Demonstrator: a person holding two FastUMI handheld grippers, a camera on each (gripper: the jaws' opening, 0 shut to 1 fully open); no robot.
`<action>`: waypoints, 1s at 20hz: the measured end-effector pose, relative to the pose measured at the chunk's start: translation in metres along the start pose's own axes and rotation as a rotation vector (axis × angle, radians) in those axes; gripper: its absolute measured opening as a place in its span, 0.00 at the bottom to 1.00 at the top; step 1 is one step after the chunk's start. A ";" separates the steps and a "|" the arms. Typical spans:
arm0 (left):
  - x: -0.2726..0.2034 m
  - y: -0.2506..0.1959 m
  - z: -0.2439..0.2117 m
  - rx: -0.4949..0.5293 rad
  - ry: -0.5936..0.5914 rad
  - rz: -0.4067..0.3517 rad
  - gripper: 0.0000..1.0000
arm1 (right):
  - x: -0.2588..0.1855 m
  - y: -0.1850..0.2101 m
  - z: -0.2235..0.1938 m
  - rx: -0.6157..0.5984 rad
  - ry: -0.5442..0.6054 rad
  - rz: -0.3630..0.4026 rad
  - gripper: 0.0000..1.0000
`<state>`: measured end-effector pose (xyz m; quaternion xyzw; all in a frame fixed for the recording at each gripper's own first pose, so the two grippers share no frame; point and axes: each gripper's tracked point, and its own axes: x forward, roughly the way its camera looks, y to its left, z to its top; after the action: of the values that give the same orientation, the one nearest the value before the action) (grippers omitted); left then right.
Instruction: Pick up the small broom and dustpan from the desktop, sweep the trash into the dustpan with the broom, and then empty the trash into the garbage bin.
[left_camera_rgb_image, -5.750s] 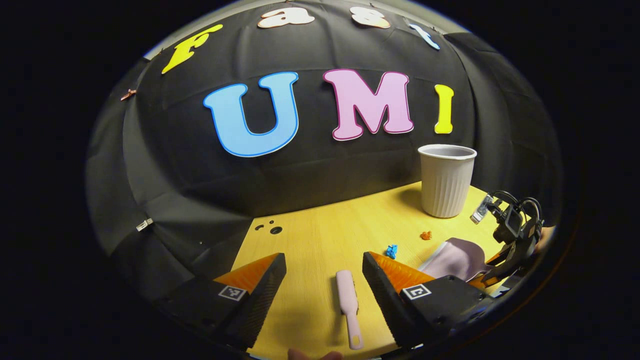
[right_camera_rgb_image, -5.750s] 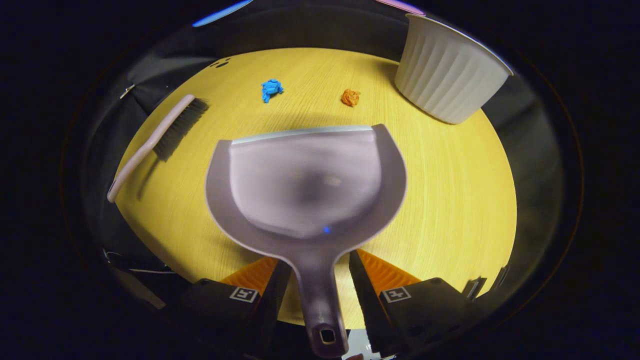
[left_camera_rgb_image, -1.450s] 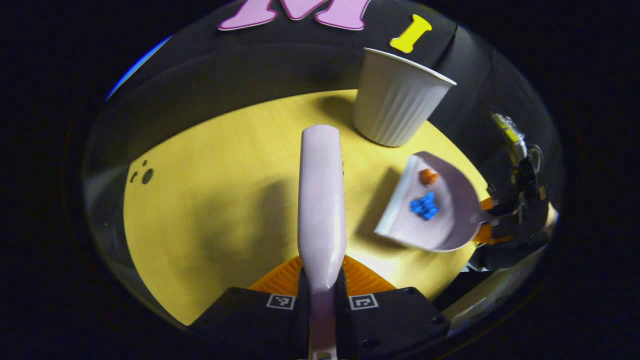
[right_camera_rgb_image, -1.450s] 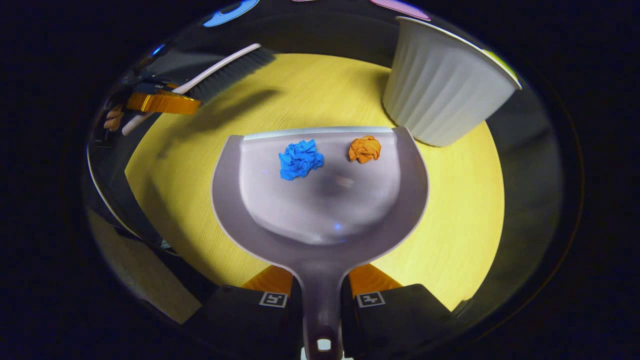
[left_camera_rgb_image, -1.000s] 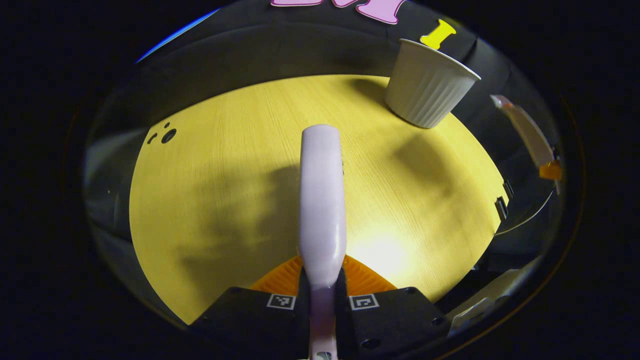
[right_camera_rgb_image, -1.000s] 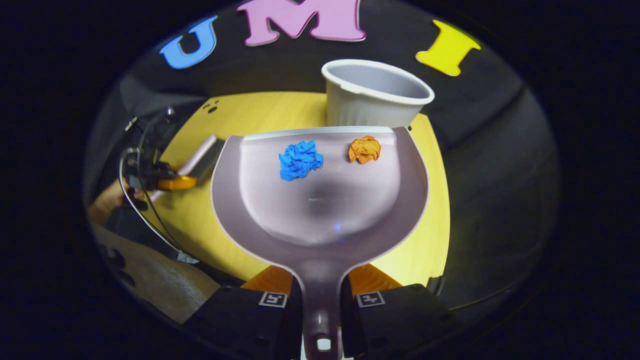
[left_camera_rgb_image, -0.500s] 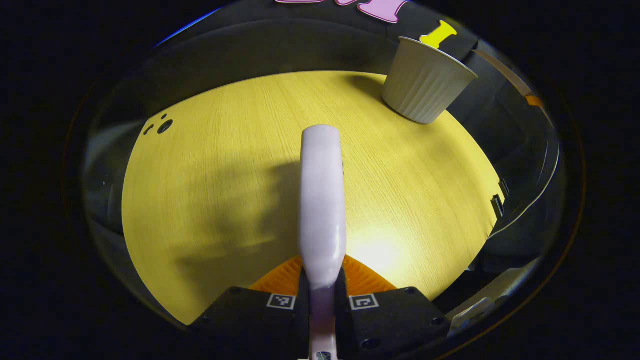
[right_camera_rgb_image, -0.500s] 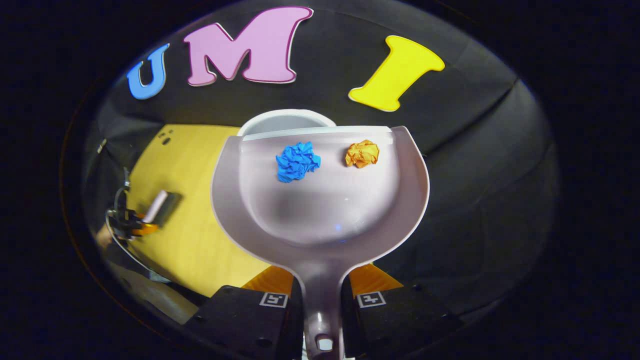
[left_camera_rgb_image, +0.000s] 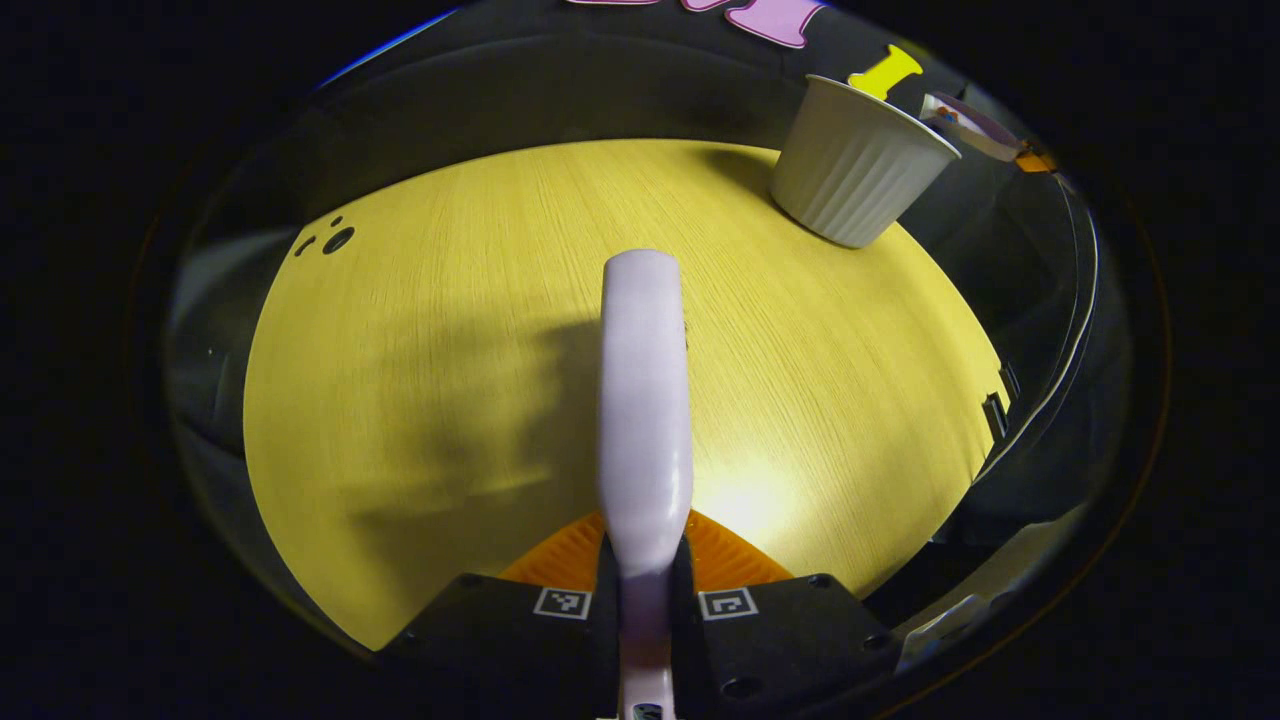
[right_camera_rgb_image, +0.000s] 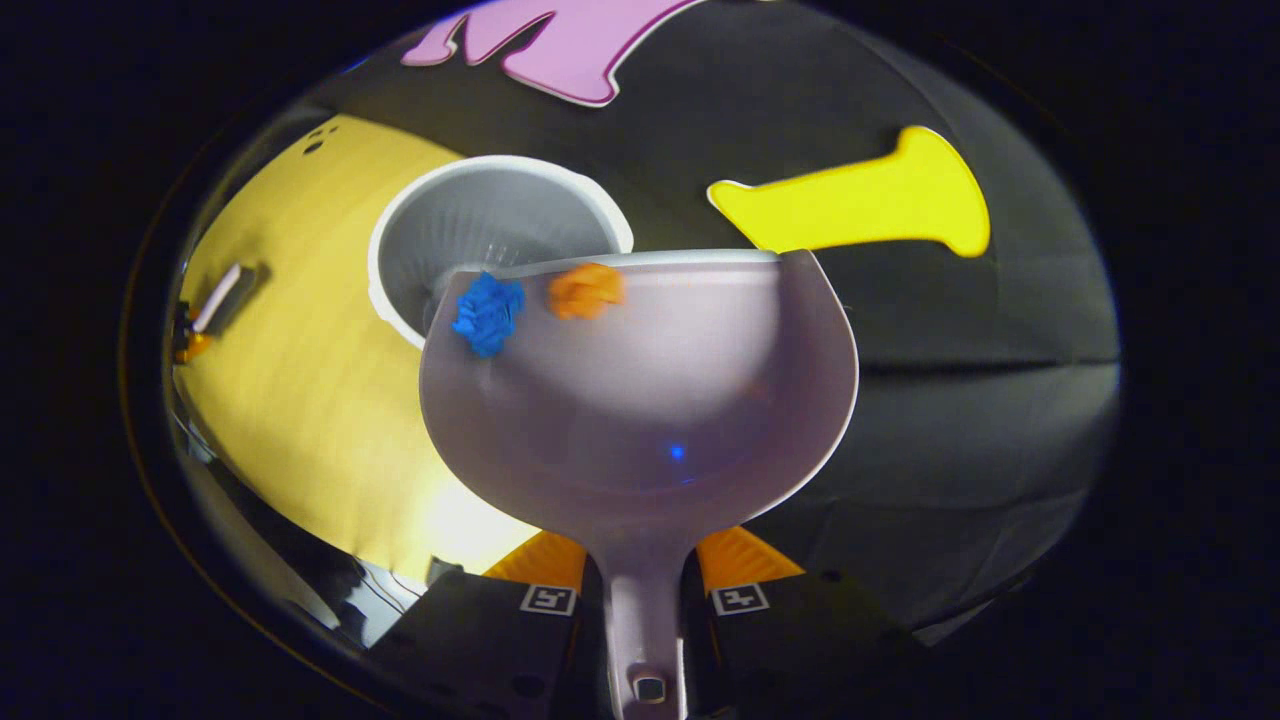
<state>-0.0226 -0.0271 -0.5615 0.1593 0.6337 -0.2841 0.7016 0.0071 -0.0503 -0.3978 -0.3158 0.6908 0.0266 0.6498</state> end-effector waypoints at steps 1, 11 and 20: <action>0.000 0.000 0.001 -0.002 0.002 0.003 0.25 | -0.006 -0.008 -0.001 -0.066 0.028 -0.014 0.34; 0.000 -0.002 0.004 -0.013 0.008 0.000 0.25 | -0.023 -0.029 0.012 -0.241 0.130 0.013 0.34; 0.001 0.000 0.004 0.007 0.024 0.045 0.24 | -0.018 -0.004 0.016 -0.050 -0.008 0.072 0.34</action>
<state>-0.0190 -0.0295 -0.5615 0.1792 0.6373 -0.2687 0.6997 0.0219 -0.0389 -0.3823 -0.3068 0.6983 0.0686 0.6431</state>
